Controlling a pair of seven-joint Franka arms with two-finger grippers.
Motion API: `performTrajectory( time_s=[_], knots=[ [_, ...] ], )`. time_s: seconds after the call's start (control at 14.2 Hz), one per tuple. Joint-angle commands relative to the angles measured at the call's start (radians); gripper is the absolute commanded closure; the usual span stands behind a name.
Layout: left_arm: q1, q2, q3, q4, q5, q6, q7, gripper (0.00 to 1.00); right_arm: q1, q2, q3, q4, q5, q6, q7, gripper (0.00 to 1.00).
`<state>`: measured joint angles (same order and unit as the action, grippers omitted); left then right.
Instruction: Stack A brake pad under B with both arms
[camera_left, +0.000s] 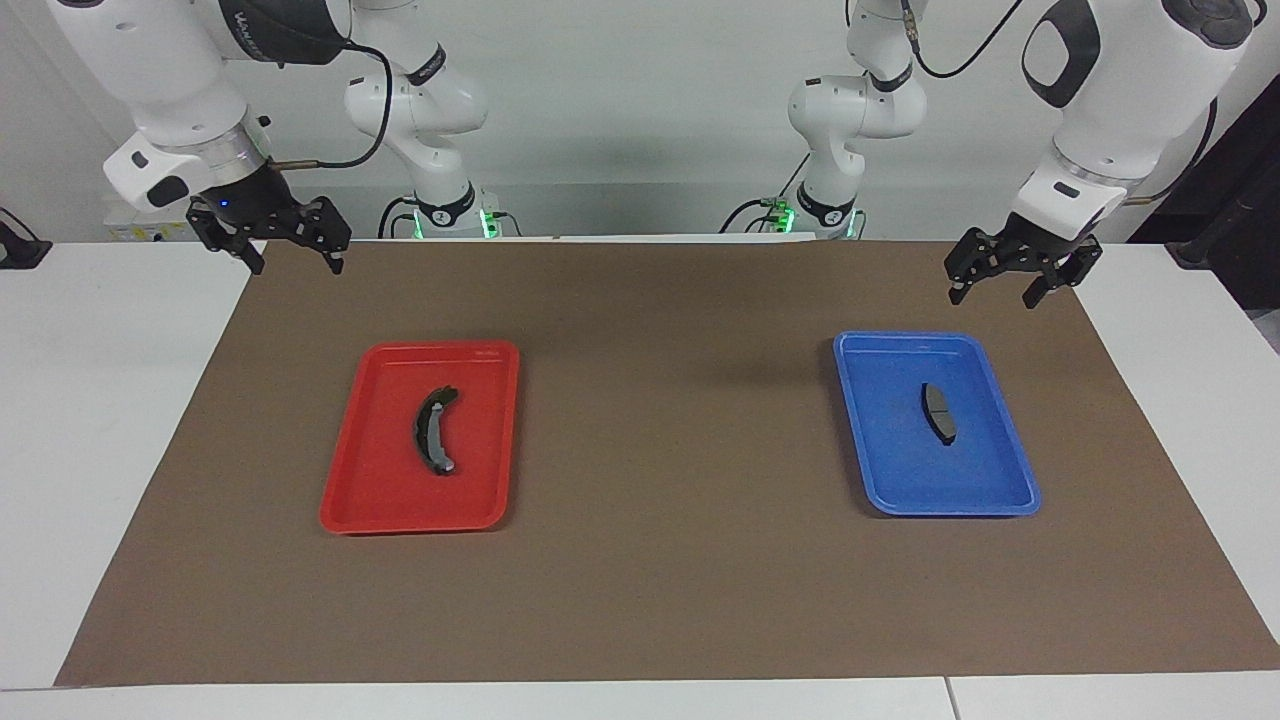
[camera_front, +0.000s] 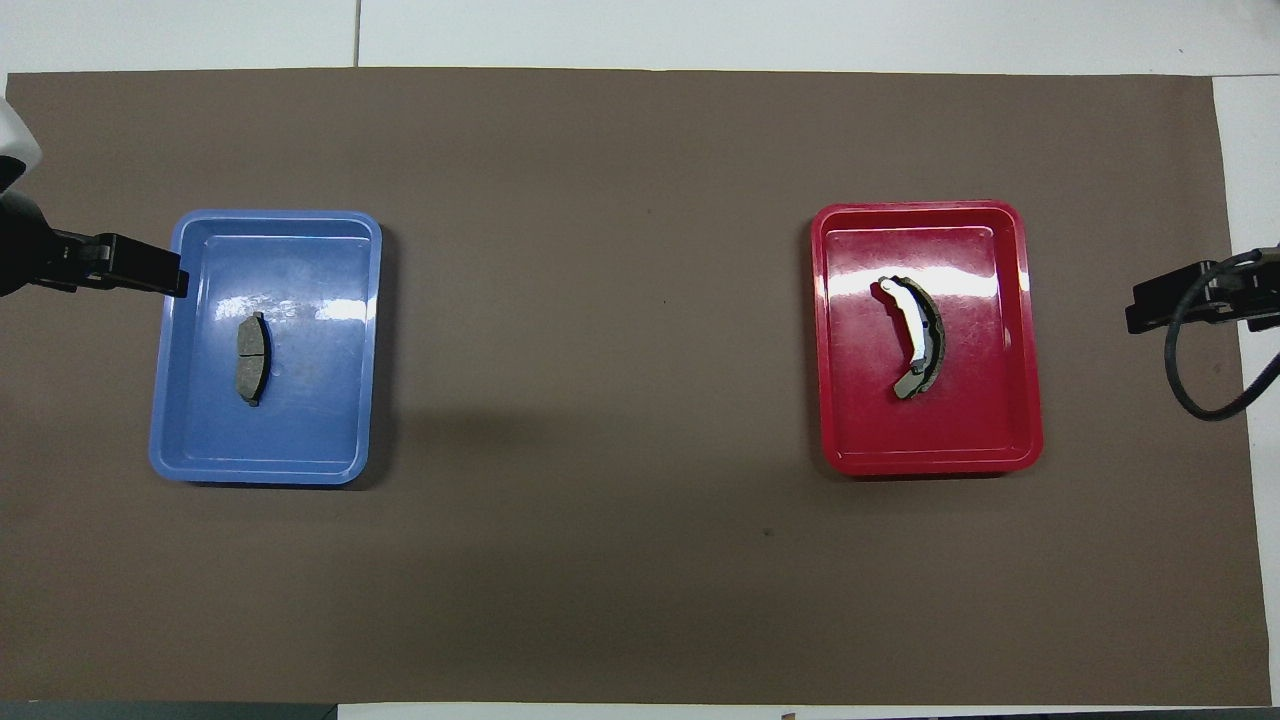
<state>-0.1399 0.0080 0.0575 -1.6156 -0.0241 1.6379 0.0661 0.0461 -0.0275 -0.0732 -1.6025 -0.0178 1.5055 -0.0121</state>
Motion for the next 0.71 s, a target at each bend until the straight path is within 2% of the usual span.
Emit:
performTrajectory(
  time_s=[0.0, 0.35, 0.64],
  knots=[
    [-0.020, -0.005, 0.012, -0.003, 0.021, -0.042, -0.011, 0.00, -0.008, -0.022, 0.006, -0.028, 0.015, 0.018, 0.006, 0.00],
    [-0.021, 0.013, 0.013, 0.037, 0.019, -0.053, -0.020, 0.00, -0.006, -0.023, 0.009, -0.030, 0.019, 0.006, 0.007, 0.00],
    [-0.024, 0.003, 0.054, -0.012, 0.021, -0.027, 0.010, 0.00, -0.002, -0.023, 0.015, -0.042, 0.016, 0.019, 0.000, 0.00]
  ],
)
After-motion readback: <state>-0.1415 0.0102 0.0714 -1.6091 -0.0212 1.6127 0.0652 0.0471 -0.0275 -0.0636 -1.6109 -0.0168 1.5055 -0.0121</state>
